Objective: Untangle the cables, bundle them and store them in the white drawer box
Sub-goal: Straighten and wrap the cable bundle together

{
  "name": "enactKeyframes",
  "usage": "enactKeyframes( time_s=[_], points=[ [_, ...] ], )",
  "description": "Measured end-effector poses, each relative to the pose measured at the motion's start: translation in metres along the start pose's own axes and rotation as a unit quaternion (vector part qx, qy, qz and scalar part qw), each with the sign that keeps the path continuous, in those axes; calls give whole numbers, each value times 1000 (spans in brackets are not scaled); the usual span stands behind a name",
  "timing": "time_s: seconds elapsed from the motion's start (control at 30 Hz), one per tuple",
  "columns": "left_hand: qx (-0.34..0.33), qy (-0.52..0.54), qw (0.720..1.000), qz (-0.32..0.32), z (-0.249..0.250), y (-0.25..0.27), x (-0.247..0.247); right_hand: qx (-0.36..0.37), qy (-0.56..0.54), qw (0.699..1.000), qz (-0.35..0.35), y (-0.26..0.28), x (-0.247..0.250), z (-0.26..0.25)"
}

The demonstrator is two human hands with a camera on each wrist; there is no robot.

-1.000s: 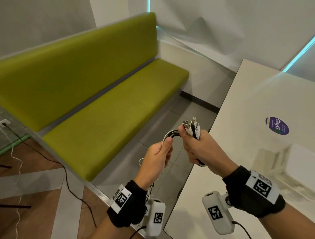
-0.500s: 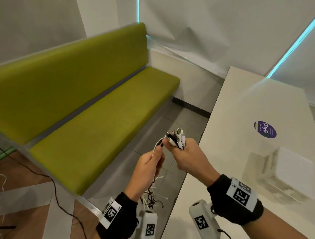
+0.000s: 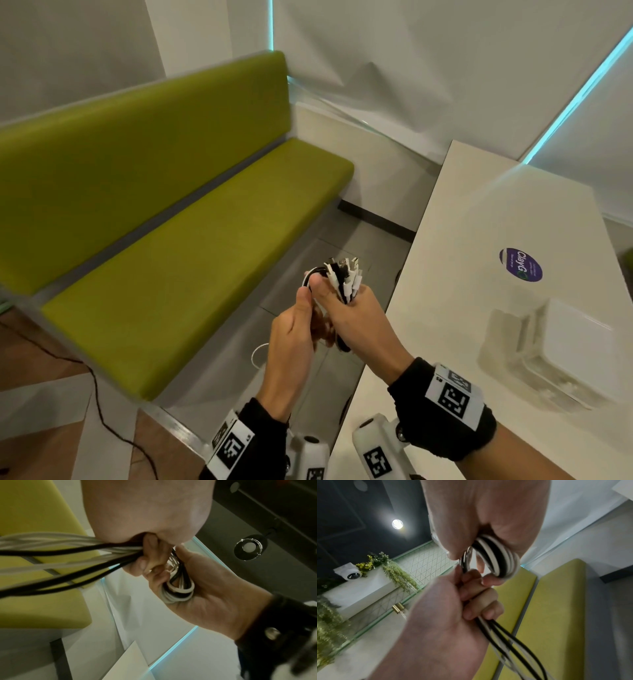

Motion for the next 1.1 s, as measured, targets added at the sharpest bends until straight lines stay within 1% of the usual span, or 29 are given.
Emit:
enactKeyframes(
  time_s=[0.1, 0.2, 0.3, 0.4, 0.5, 0.53, 0.67, 0.7, 0.8, 0.87, 0.9, 0.97, 1.0, 1.03, 1.1],
  points=[
    [5, 2, 1000, -23, 11, 4, -1, 5, 0, 1000, -17, 4, -4, 4],
    [-8, 14, 1000, -22, 19, 12, -5, -9, -22, 999, -23, 4, -4, 1],
    [-10, 10, 1000, -27, 17, 10, -7, -34, -42, 997, -47, 2, -8, 0],
    [-36, -19, 998, -45, 17, 2, -6, -50, -49, 996, -59, 2, -9, -3],
    [-53, -51, 995, -74, 20, -3, -3, -58, -76, 994, -53, 0, -8, -5],
    [-49, -61, 993, -87, 21, -5, -2, -60, -83, 993, -53, 0, -9, -5],
    [26, -88, 986, -140, 13, -11, 5, -78, -101, 990, -57, 0, -11, -4],
    [34, -96, 983, -151, 9, -13, 7, -80, -102, 990, -52, 1, -11, -3],
    [18, -149, 971, -186, -1, -21, 9, -85, -111, 990, -34, 4, -13, -1],
    [14, -225, 952, -208, -16, -24, 10, -73, -106, 991, -22, 5, -14, -2],
    [25, -240, 945, -220, -21, -23, 10, -59, -97, 993, -18, 6, -16, -5],
    [60, -180, 953, -237, -23, -14, 9, -43, -93, 995, -17, 7, -18, -9],
    [64, -143, 958, -239, -22, -9, 8, -44, -96, 994, -19, 7, -18, -10],
    [66, -114, 964, -230, -16, -4, 5, -46, -100, 994, -24, 8, -17, -11],
    [61, -68, 977, -191, -8, 2, 4, -57, -120, 990, -36, 10, -16, -14]
  ],
)
Point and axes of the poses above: each hand's wrist, its own y-axis away from the middle knuckle, its own x-axis out of the back of the hand, z = x × y, the point moved 3 cm from there along -y, towards the middle knuckle, and after that the axes turned 13 degrees about z, right-handed, at the moved point
